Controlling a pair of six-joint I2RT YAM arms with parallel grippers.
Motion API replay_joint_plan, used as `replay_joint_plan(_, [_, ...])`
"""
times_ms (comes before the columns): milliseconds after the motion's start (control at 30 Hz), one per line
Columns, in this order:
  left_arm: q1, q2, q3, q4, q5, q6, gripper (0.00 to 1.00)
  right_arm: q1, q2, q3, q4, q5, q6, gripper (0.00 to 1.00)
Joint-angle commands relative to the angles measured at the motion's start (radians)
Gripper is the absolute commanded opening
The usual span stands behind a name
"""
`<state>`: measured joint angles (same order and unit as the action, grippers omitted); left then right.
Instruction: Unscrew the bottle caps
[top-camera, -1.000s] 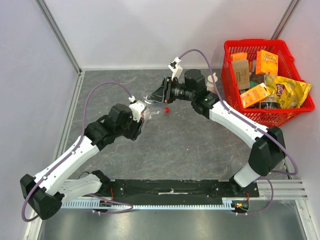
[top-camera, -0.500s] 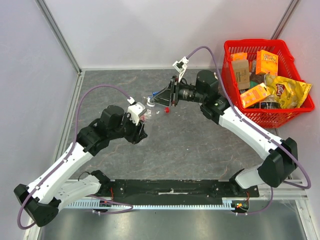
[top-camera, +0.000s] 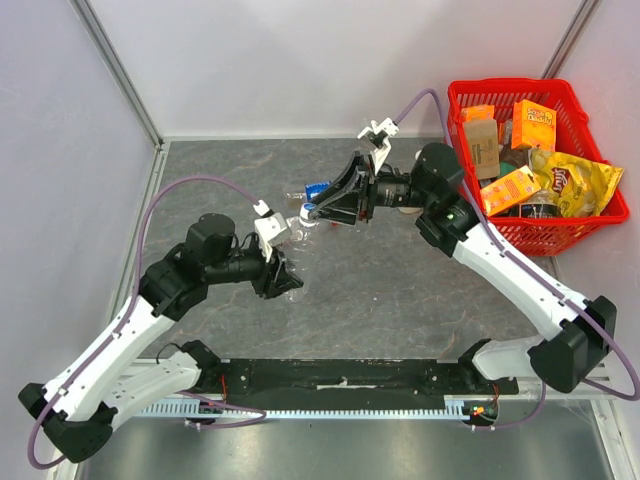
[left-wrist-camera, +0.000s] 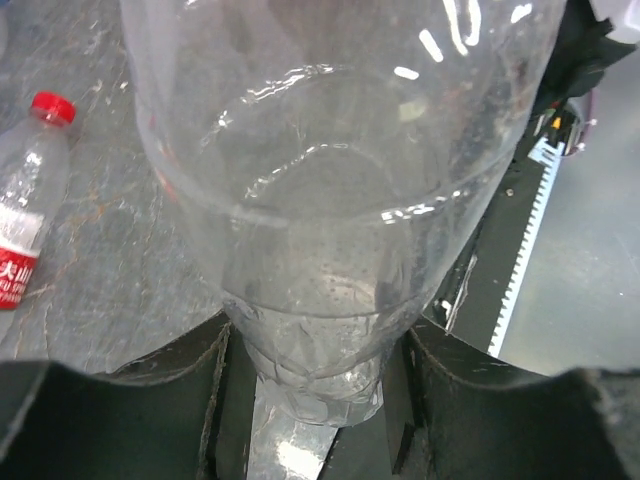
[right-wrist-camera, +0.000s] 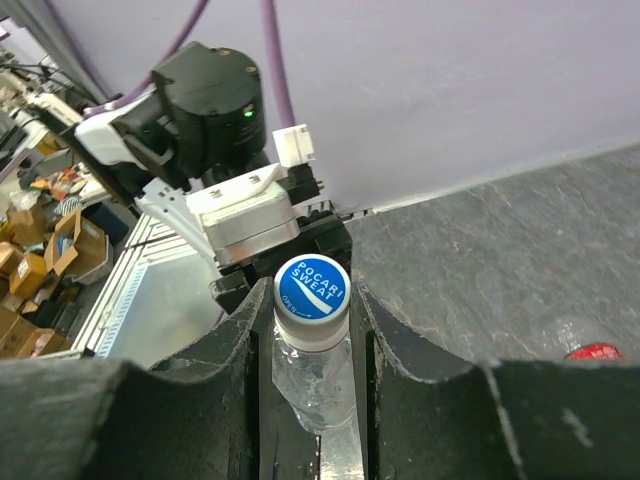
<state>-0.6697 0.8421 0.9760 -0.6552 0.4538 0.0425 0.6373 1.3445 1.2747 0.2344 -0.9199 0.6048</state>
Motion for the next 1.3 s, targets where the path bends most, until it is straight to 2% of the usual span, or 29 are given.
replay_joint_plan(0, [-0.008,-0.02,0.038,0.058,0.109,0.014,0.02,0.024,-0.061,0.0,0.105,-0.122,-0.005,0.0])
replay_joint_plan(133, [-0.008,-0.061,0.047,0.1,0.157,0.013,0.02,0.024,-0.087,0.002,0.12,-0.143,-0.004,0.0])
replay_joint_plan(333, [-0.008,-0.064,0.085,0.12,0.319,0.017,0.02,0.024,-0.117,-0.006,0.18,-0.154,0.029,0.0])
replay_joint_plan(567, [-0.008,-0.02,0.139,0.069,0.453,0.048,0.02,0.025,-0.133,0.005,0.352,-0.198,0.176,0.0])
replay_joint_plan(867, [-0.01,0.066,0.179,-0.01,0.615,0.095,0.02,0.024,-0.15,0.037,0.364,-0.243,0.173,0.0])
replay_joint_plan(1067, [-0.008,0.095,0.193,-0.052,0.689,0.122,0.02,0.024,-0.145,0.078,0.272,-0.326,0.106,0.0])
replay_joint_plan(1267, [-0.008,0.098,0.208,-0.06,0.756,0.125,0.02,0.024,-0.153,0.101,0.267,-0.396,0.089,0.0])
